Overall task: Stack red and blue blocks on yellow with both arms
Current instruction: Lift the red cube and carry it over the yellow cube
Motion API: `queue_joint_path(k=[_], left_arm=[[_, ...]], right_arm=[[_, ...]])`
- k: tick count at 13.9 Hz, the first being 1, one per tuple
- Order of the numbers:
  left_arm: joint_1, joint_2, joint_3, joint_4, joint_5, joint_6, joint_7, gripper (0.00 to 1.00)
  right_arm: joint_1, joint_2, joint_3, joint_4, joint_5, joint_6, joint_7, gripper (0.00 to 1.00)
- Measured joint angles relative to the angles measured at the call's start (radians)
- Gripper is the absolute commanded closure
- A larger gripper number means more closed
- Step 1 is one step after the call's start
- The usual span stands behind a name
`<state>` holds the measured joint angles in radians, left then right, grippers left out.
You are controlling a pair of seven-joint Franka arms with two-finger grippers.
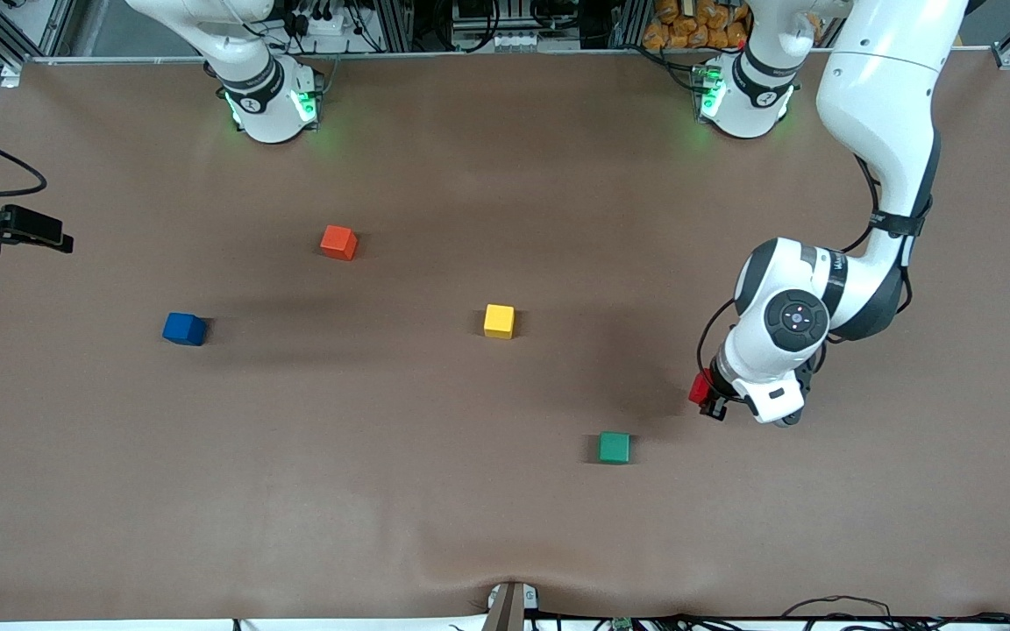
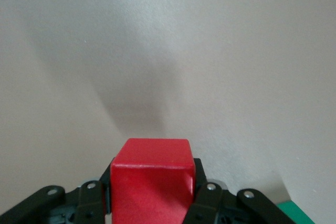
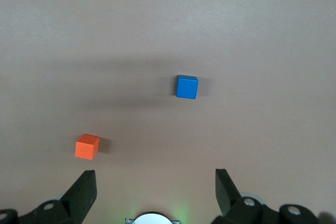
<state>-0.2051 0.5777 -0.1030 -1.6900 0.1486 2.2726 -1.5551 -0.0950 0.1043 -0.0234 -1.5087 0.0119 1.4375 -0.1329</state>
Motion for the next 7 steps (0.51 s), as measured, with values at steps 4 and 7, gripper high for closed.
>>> queue_joint_path(k=[4,7], left_arm=[[-0.04,0.0,-0.001,0.043,-0.025,-0.051,-0.046,1.0],[-0.093,0.0,-0.002,0.07,-0.041,-0.078,-0.116,1.0]], right_arm=[[0.0,0.0,0.0,0.0,0.002,0.0,0.0,0.0],[0.0,0.0,0.001,0.001,0.003,0.0,0.0,0.0]])
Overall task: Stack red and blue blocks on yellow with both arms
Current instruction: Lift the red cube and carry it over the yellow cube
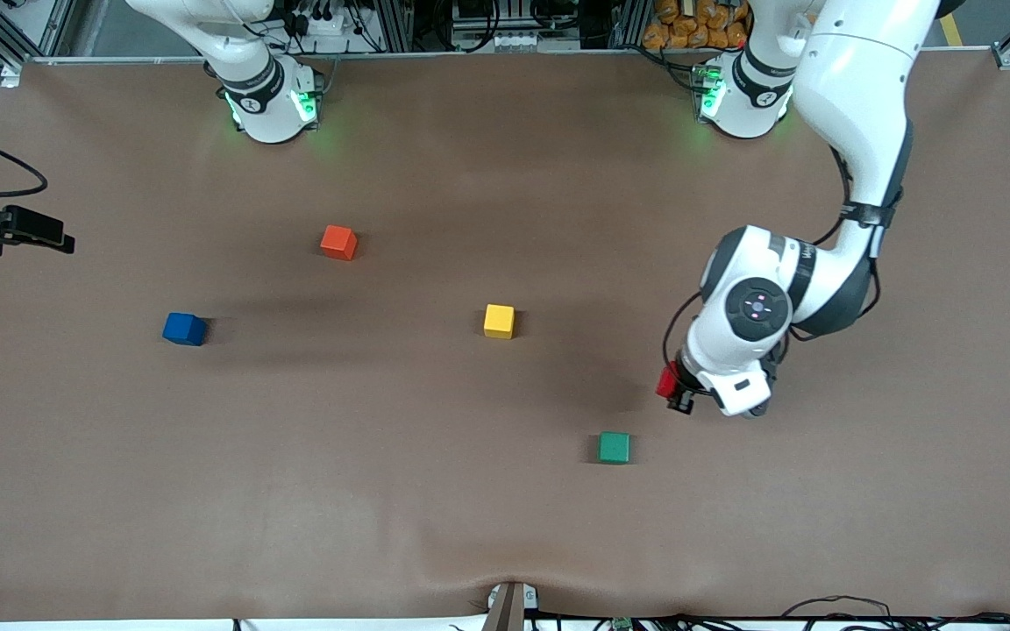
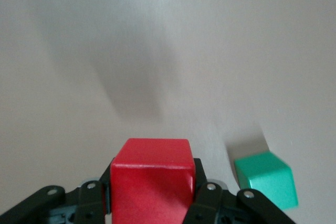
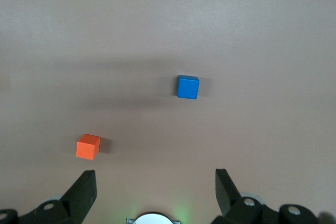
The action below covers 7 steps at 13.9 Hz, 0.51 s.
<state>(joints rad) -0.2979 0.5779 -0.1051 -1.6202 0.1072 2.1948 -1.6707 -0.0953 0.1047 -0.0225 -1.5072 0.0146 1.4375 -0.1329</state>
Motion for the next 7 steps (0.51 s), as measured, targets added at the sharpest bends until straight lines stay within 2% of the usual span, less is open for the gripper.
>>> queue_joint_path(k=[7], left_arm=[[-0.121,0.001,-0.002,0.037,-0.079,-0.028,-0.207,1.0]], right_arm=[[0.0,0.0,0.001,0.004,0.001,0.001,0.0,0.0]])
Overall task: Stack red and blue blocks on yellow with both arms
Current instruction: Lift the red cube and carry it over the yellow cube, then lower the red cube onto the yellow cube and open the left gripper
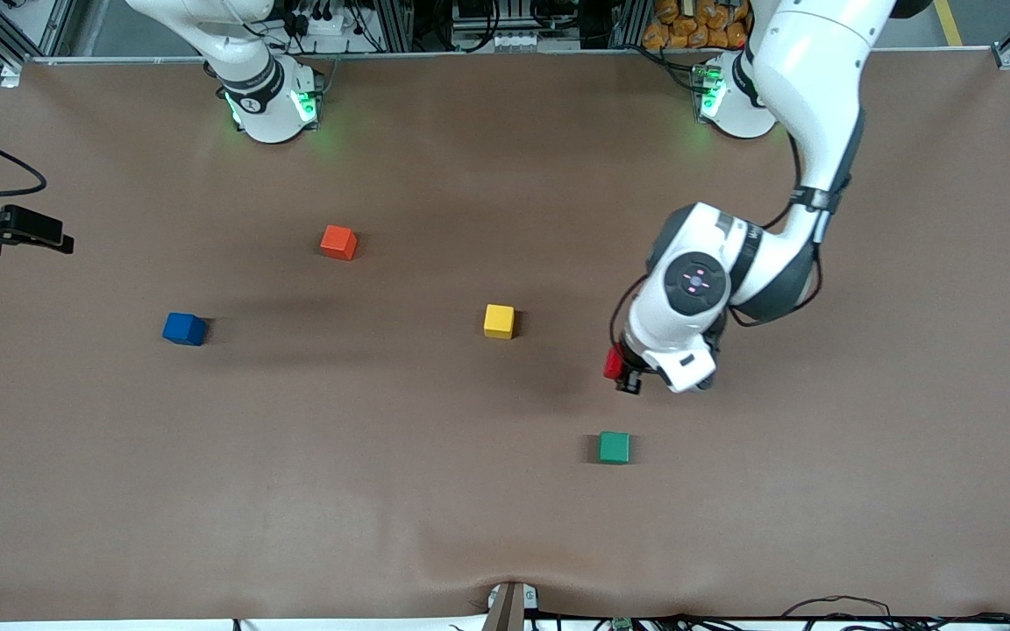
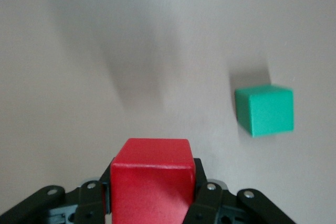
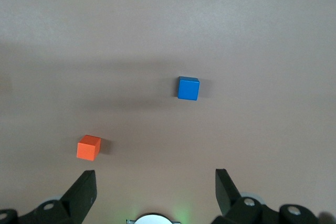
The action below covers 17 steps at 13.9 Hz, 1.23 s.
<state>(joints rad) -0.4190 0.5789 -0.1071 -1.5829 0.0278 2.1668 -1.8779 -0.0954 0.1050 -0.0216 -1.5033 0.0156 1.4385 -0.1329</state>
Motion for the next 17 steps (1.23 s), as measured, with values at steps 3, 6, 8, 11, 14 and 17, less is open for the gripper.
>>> queue_joint_path(k=[3,6,8,11,14,17], left_arm=[[-0.056,0.0,-0.001,0.004,-0.021,-0.008,-0.096,1.0],[-0.116,0.008,-0.002,0.011,-0.037,-0.009,-0.186,1.0],[-0.154,0.03,-0.002,0.055,-0.05,-0.009,-0.258,1.0],[-0.211,0.092,0.0,0.138,-0.054,-0.009,-0.339,1.0],[-0.265,0.132,0.014,0.163,-0.055,-0.009,-0.398,1.0],[-0.316,0.145,0.035,0.17,-0.055,-0.009,-0.422,1.0]], right_arm=[[0.0,0.0,0.0,0.0,0.0,0.0,0.0,0.0],[-0.001,0.0,0.0,0.0,0.0,0.0,0.0,0.0],[-0.001,0.001,0.0,0.0,0.0,0.001,0.0,0.0],[-0.002,0.001,0.0,0.0,0.0,0.001,0.0,0.0],[-0.005,0.002,-0.001,0.001,0.0,0.001,0.0,0.0],[-0.006,0.002,-0.001,0.001,0.0,0.001,0.0,0.0]])
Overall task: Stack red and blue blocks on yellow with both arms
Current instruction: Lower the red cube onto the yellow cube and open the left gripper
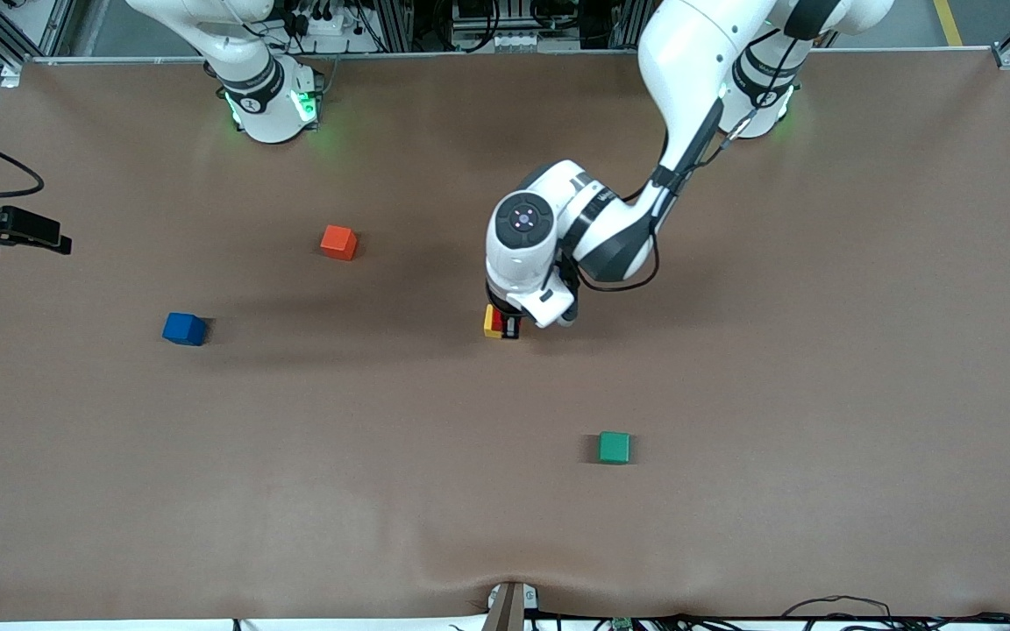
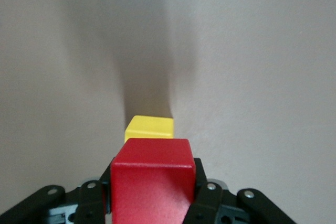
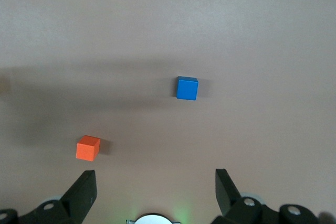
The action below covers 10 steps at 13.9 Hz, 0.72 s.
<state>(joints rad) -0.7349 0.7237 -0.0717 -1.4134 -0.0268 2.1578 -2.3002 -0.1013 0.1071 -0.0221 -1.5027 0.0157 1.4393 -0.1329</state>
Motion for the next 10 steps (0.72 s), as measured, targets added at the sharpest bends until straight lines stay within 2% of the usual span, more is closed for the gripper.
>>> queue_joint_path(k=[4,10], left_arm=[[-0.02,0.032,0.005,0.037,0.0,0.0,-0.022,1.0],[-0.067,0.075,0.051,0.055,0.0,-0.01,-0.022,1.0]], right_arm=[[0.0,0.0,0.0,0.0,0.0,0.0,0.0,0.0],[-0.003,0.001,0.0,0.0,0.0,0.0,0.0,0.0]])
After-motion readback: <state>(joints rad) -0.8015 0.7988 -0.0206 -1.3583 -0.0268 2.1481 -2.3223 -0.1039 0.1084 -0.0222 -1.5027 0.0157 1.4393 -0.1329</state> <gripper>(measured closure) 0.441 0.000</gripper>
